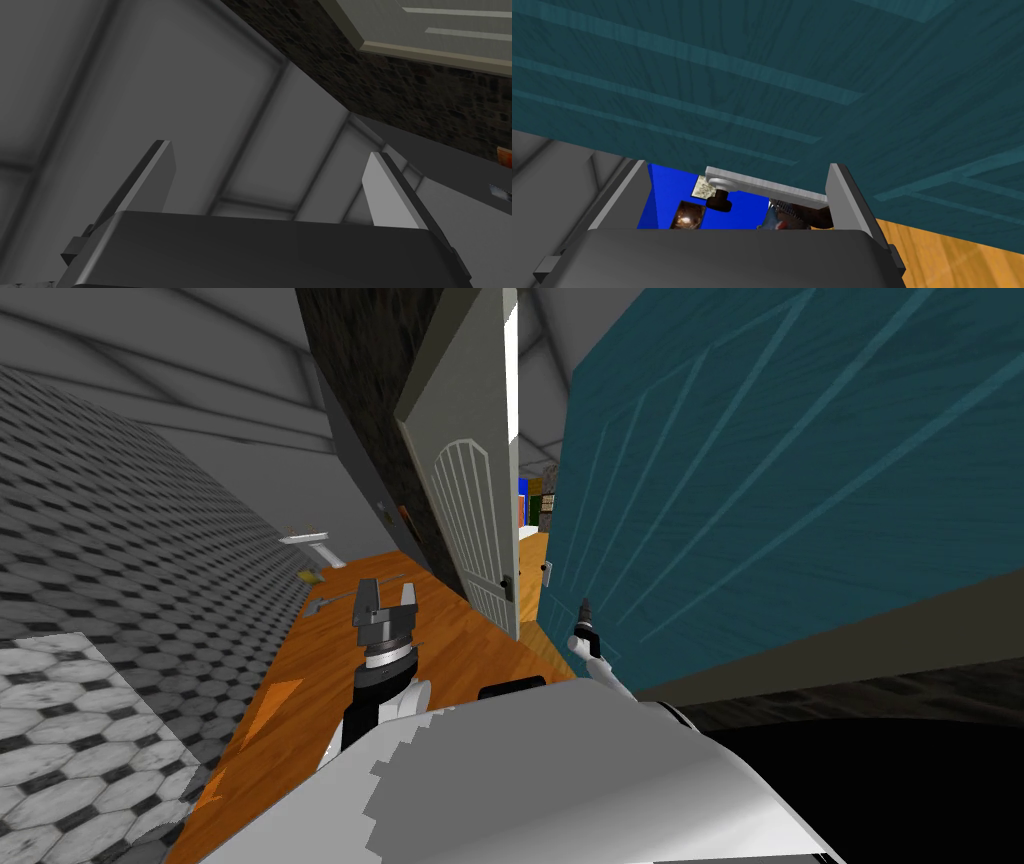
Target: Push the door open
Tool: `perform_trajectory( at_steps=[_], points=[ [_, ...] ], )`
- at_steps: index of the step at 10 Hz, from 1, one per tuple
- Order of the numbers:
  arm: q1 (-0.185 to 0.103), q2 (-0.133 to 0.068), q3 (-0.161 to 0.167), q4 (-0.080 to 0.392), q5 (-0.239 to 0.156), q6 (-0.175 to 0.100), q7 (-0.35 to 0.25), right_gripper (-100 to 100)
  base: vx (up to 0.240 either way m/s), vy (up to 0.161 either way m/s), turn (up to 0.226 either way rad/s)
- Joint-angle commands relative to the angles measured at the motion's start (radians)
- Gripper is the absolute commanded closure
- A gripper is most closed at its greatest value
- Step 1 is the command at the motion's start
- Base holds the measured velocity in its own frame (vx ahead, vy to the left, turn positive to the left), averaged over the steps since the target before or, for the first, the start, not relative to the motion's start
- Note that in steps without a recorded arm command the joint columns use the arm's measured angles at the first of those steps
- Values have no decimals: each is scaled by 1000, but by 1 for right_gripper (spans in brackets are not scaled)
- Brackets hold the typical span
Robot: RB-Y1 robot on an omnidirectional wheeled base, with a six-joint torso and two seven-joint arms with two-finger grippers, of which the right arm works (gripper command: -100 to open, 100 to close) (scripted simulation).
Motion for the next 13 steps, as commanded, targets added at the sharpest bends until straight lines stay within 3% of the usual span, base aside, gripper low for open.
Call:
perform_trajectory(
  at_steps=[1,7,11,12,13],
  points=[
    [-26,-4,-13,29,-14,-8,6,-100,48,-143,23],
    [-124,-10,-59,131,-64,-34,36,-100,69,-110,10],
    [-173,-12,-82,181,-89,-47,51,-100,77,-78,1],
    [-173,-12,-82,181,-89,-47,51,-100,98,-42,27],
    [-205,-13,-96,214,-105,-56,61,-100,136,-93,-2]
  ],
)
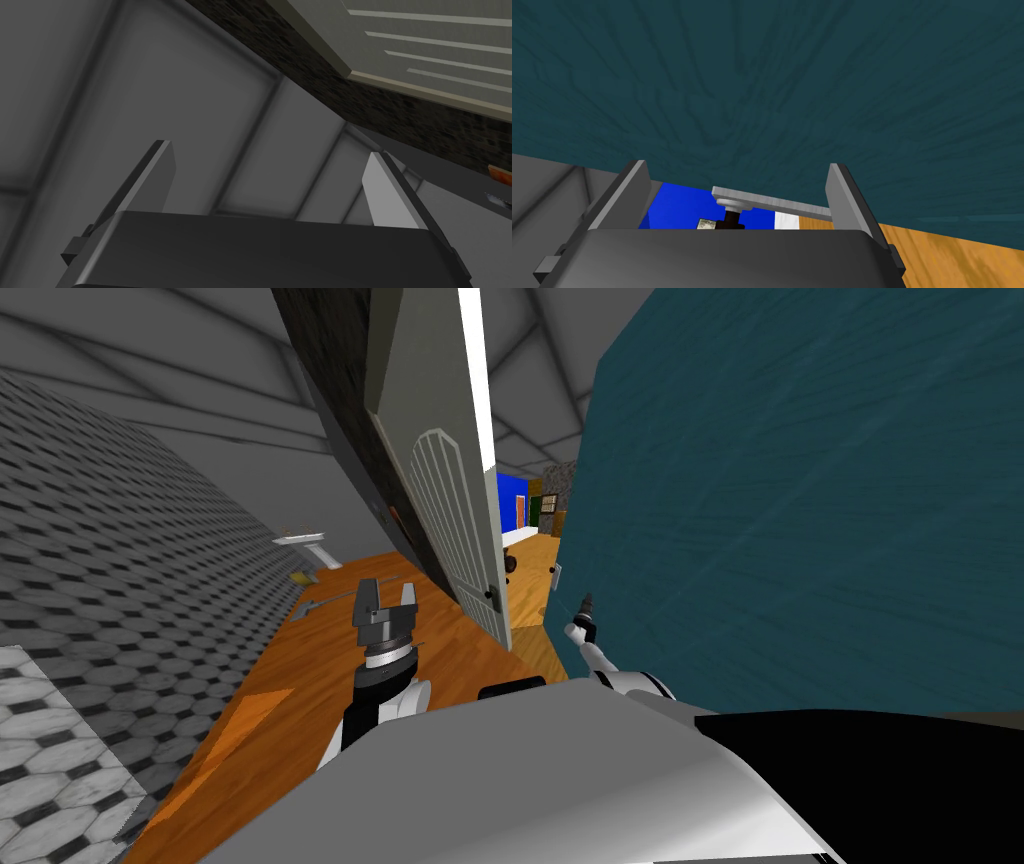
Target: Push the door open
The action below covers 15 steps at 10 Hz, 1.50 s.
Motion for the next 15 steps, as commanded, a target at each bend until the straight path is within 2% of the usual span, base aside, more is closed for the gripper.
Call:
perform_trajectory(
  at_steps=[1,4,9,12,15],
  points=[
    [-30,0,-15,28,-16,-7,14,-100,161,-103,6],
    [-88,1,-40,85,-44,-22,31,-100,146,-53,2],
    [-157,4,-69,152,-76,-39,51,-100,130,-3,6],
    [-203,8,-86,194,-97,-50,63,-100,145,71,15],
    [-233,14,-96,219,-109,-56,71,-100,127,126,35]
  ],
)
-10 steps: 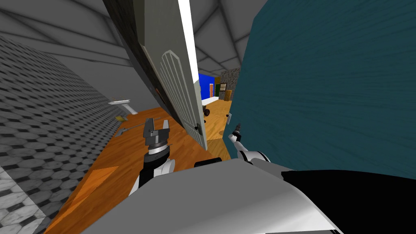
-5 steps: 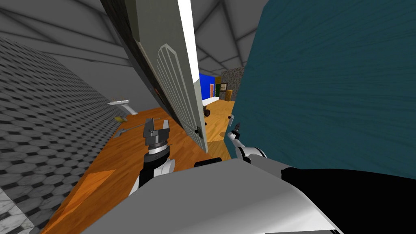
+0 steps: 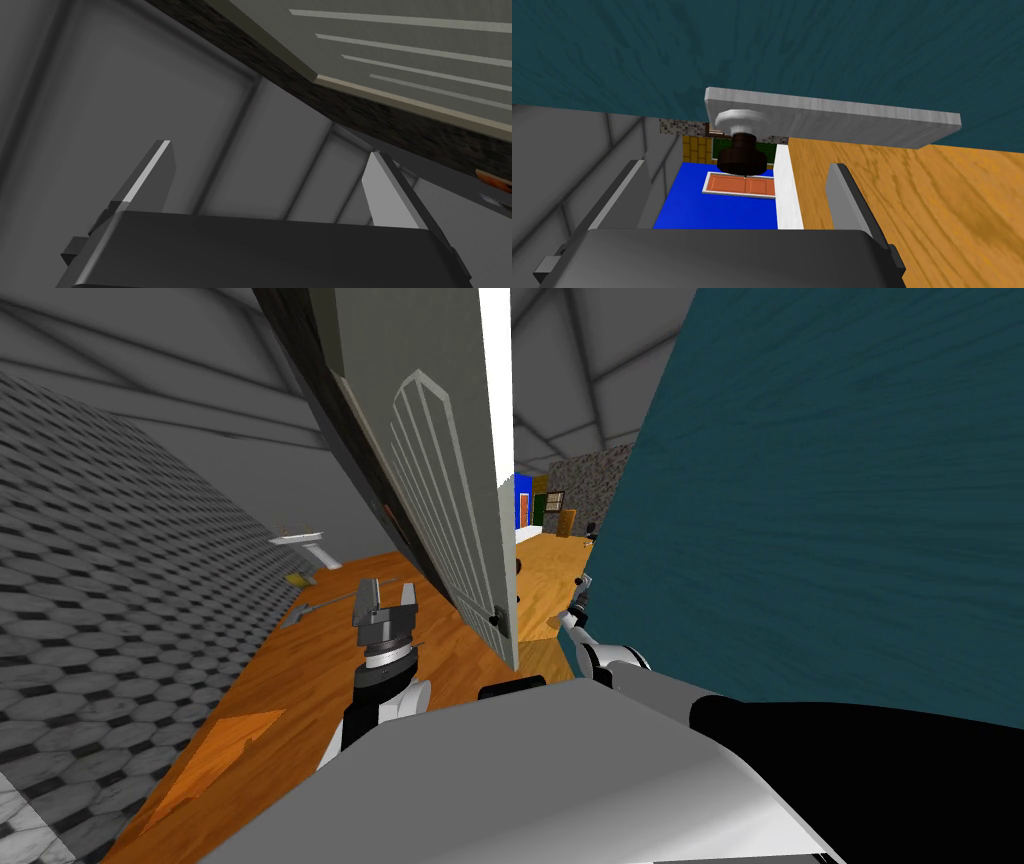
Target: Push the door open
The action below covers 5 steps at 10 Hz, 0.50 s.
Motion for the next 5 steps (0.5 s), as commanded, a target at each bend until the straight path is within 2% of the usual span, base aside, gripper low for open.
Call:
perform_trajectory(
  at_steps=[1,5],
  points=[
    [-20,2,-5,21,-7,-6,1,-100,101,167,38],
    [-46,10,-11,39,-16,-11,7,-100,93,171,46]
  ],
)
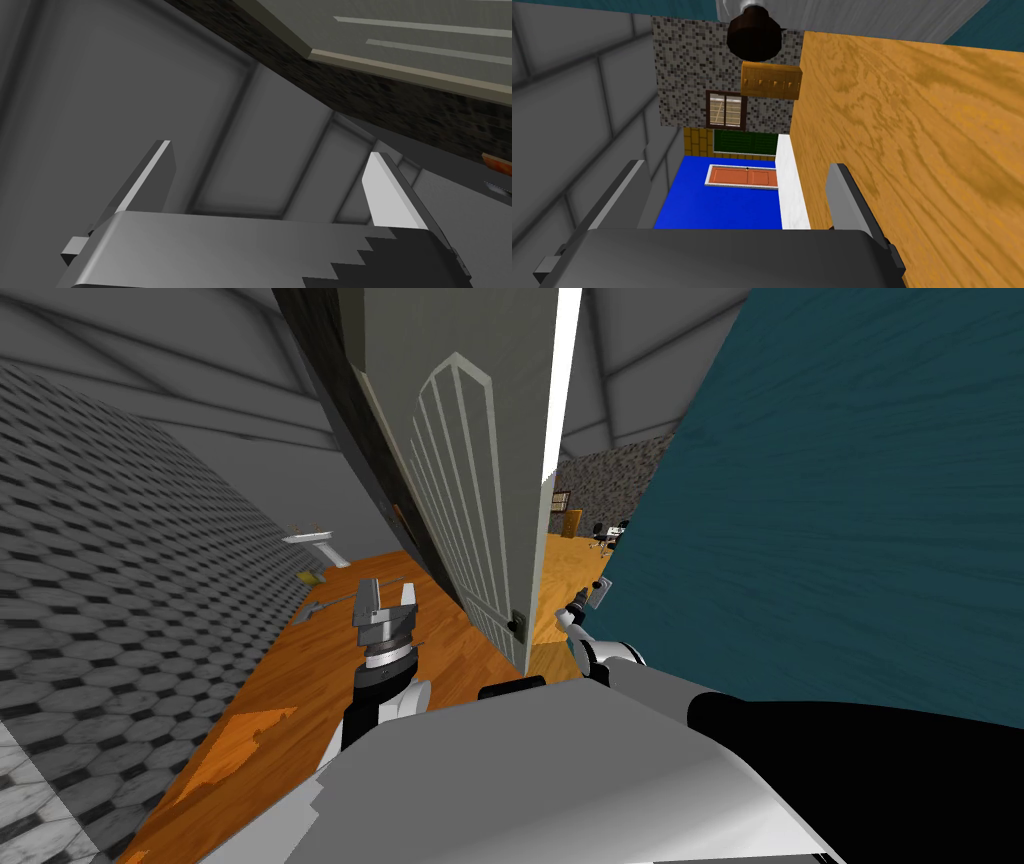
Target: Push the door open
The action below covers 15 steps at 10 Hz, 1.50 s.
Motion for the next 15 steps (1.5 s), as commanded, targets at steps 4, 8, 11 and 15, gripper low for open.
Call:
perform_trajectory(
  at_steps=[4,8,11,15],
  points=[
    [-13,4,-2,11,-4,-3,2,100,45,119,26],
    [-13,4,-2,11,-4,-3,2,100,-12,-25,0],
    [-10,2,-2,12,-1,-6,8,-100,-103,-5,32],
    [-4,-1,-3,14,4,-10,18,-100,-218,-22,36]
  ],
)
